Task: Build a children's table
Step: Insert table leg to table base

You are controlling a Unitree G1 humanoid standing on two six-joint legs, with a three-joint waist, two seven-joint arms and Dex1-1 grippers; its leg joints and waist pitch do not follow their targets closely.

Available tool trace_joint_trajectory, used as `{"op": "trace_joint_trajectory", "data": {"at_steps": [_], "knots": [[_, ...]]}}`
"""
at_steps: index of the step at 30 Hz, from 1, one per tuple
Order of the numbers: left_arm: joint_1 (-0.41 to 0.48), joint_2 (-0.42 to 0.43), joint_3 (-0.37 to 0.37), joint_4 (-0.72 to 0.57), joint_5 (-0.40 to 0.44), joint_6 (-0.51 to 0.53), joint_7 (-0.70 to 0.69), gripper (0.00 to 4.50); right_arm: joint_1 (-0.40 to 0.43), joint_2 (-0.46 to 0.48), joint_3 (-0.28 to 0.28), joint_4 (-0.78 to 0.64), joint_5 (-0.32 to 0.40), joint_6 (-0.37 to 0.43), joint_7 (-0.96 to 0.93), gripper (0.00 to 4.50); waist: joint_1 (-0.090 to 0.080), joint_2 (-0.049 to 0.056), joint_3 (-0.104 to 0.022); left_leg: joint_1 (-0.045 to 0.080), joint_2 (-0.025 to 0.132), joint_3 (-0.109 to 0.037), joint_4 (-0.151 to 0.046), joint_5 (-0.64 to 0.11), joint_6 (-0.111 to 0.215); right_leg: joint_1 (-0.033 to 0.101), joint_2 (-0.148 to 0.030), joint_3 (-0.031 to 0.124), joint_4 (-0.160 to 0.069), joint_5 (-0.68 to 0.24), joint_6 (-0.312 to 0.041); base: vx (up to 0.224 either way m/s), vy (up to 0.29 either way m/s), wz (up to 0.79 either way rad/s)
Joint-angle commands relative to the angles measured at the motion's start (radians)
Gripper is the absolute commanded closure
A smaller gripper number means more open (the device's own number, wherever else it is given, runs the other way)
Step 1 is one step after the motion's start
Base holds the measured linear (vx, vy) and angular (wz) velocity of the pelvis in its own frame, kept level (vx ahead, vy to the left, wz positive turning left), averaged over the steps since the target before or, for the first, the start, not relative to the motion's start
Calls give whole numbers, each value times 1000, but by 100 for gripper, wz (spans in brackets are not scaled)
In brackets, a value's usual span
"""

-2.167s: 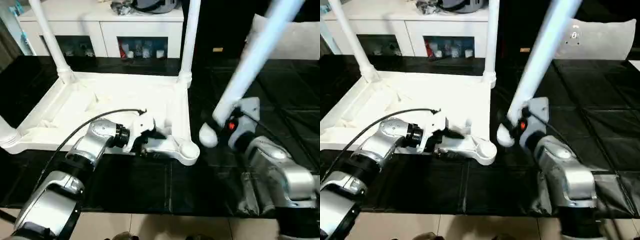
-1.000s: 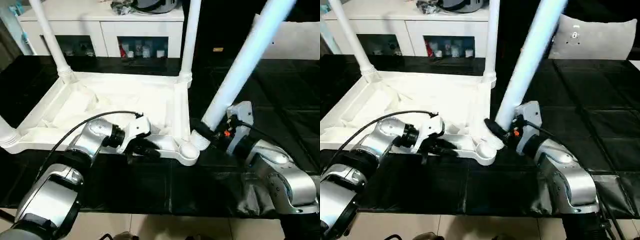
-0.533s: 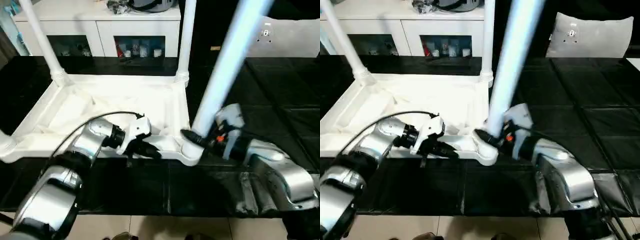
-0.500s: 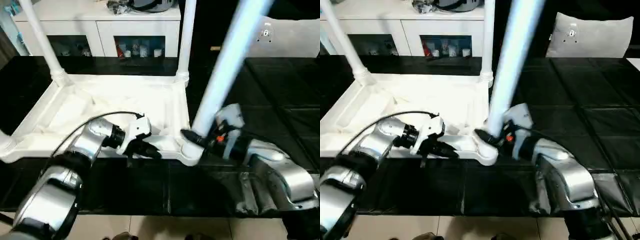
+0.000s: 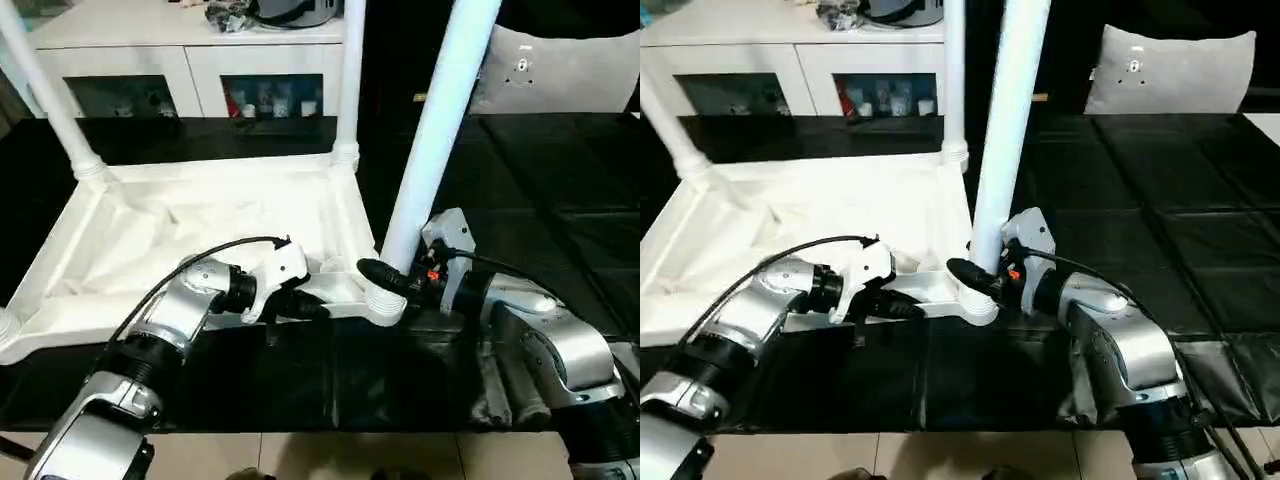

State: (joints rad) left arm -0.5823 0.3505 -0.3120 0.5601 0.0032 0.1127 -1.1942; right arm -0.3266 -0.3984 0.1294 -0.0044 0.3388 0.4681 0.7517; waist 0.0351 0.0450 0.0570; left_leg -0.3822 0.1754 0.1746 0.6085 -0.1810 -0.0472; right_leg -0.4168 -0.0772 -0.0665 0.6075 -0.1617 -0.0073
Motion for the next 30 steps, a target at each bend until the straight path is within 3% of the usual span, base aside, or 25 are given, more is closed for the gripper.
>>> {"op": "trace_joint_trajectory", "data": {"at_steps": [1, 4, 5, 7, 10, 12, 19, 20, 22, 25, 30], "knots": [[22, 5, 26, -24, -60, -8, -17, 450, -16, 9, 5, 70, -27, -7, -3, 259, 8, -12, -70, 8, 40, -17, -72, -233, 34, 56, -66, 44, -90, -370, -178, 0, 0, 0], [25, 18, 10, -31, -45, -28, -46, 450, -31, 12, 5, 100, -19, -7, 15, 259, 6, -12, -71, 7, 40, -17, -72, -231, 38, 58, -66, 43, -86, -344, -188, 0, 0, 0], [23, 21, 5, -29, -34, -38, -44, 450, -36, 7, 14, 110, -21, -4, 27, 259, 6, -17, -71, 7, 41, -16, -73, -227, 41, 59, -65, 43, -86, -336, -190, 0, 0, 0], [7, 18, -1, -9, -16, -60, -38, 450, -47, -11, 45, 126, -24, 13, 75, 259, 7, -14, -71, 8, 41, -17, -73, -228, 43, 59, -66, 41, -85, -344, -191, 0, 0, 0], [-17, 16, -9, 19, 1, -75, -38, 450, -49, -35, 83, 122, -12, 28, 155, 259, 11, -18, -70, 11, 41, -14, -70, -225, 49, 58, -65, 43, -87, -351, -191, 0, 0, 0], [-24, 16, -12, 26, 3, -78, -42, 450, -52, -36, 85, 127, -6, 34, 169, 259, 16, -17, -70, 13, 44, -14, -71, -223, 50, 57, -66, 44, -87, -347, -192, 0, 0, 0], [-34, 12, -18, 24, -7, -76, -66, 450, -94, 2, 26, 252, 21, 15, 175, 259, 16, -15, -69, 15, 42, -17, -73, -254, 31, 58, -69, 42, -92, -400, -185, 0, 0, 0], [-40, 4, -8, 32, -15, -72, -54, 450, -83, 11, -7, 269, 53, 24, 180, 259, 16, -15, -69, 15, 43, -17, -73, -249, 33, 59, -70, 42, -91, -386, -191, 0, 0, 0], [-42, 2, -5, 36, -16, -71, -50, 450, -77, 12, -18, 272, 66, 29, 182, 259, 17, -15, -71, 14, 43, -17, -73, -242, 34, 59, -68, 42, -89, -370, -195, 0, 0, 0], [-46, -12, 20, 52, -33, -60, -30, 450, -15, 25, -69, 265, 104, 30, 177, 260, 23, -15, -70, 17, 43, -14, -72, -246, 39, 59, -69, 42, -92, -368, -197, 0, 0, 0], [-45, -14, 28, 58, -34, -62, -27, 450, 66, 46, -80, 235, 98, -25, 157, 260, 28, -12, -66, 23, 43, -16, -80, -272, 32, 58, -70, 39, -102, -440, -169, 0, 0, 0]]}}
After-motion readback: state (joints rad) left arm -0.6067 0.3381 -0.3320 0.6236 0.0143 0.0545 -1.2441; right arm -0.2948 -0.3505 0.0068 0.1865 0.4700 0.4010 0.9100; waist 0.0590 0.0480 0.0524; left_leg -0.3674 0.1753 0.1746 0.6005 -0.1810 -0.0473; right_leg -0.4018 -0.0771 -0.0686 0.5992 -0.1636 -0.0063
